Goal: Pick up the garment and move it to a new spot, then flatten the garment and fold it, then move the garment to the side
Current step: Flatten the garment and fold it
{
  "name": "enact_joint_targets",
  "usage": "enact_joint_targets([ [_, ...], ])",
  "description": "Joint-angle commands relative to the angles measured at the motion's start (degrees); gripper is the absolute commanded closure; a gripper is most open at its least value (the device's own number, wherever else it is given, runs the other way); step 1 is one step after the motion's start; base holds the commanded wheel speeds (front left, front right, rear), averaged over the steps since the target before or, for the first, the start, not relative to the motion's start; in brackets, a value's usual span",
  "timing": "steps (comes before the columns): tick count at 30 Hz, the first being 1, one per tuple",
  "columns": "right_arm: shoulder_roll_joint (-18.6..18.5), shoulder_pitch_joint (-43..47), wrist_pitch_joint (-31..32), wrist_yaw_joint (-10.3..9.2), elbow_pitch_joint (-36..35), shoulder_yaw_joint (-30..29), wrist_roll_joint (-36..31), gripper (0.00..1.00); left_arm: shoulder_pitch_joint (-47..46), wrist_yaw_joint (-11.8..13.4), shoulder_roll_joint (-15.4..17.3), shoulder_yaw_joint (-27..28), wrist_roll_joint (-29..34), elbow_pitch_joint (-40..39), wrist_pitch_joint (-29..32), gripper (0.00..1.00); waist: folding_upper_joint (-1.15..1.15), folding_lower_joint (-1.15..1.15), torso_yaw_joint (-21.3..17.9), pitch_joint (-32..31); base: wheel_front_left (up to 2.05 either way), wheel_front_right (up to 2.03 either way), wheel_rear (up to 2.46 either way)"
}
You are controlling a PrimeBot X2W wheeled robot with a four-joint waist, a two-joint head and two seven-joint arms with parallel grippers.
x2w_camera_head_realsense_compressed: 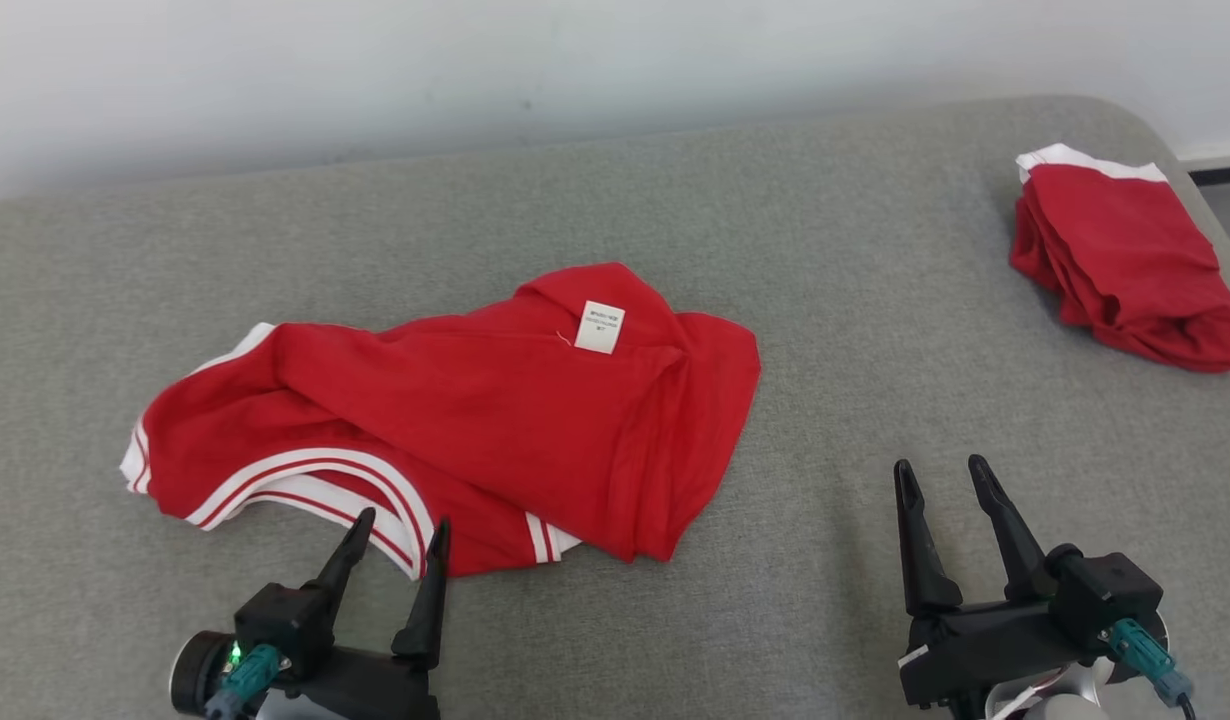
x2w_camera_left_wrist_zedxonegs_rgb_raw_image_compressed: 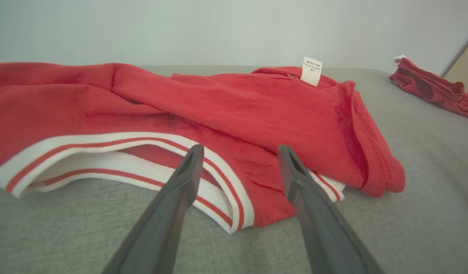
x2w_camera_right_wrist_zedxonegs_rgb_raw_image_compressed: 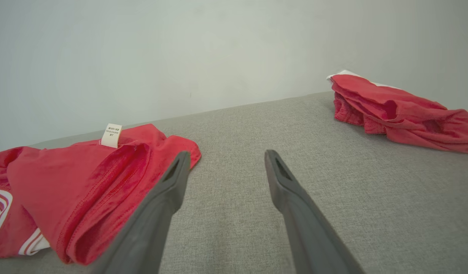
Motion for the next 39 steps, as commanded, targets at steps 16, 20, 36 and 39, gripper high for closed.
enact_joint_targets([
  [16,0.6,-0.6,-0.1,-0.16,0.1,-0.2,-0.1,0.00,-2.4,0.0,0.2,-3.0,-3.0,12.0,0.1,0.58,0.00,0.00,-2.5,2.2,0.00,0.00,0.00],
  [20,0.6,-0.6,-0.1,-0.16,0.1,-0.1,-0.3,0.00,-3.5,0.0,0.2,-6.5,-5.5,11.8,0.0,1.00,0.00,0.00,-1.7,1.4,0.00,0.00,0.00],
  [36,0.5,2.4,-0.1,-0.16,0.6,-1.6,0.3,0.00,3.1,0.3,6.9,-2.2,-9.3,-4.9,1.4,1.00,0.00,0.00,4.2,-2.7,0.00,0.00,0.00],
  [39,0.5,2.1,-0.1,-0.15,0.5,-1.8,0.3,0.00,6.3,1.2,8.8,-0.9,-10.0,-8.3,3.7,1.00,0.00,0.00,4.7,-2.6,0.00,0.00,0.00],
])
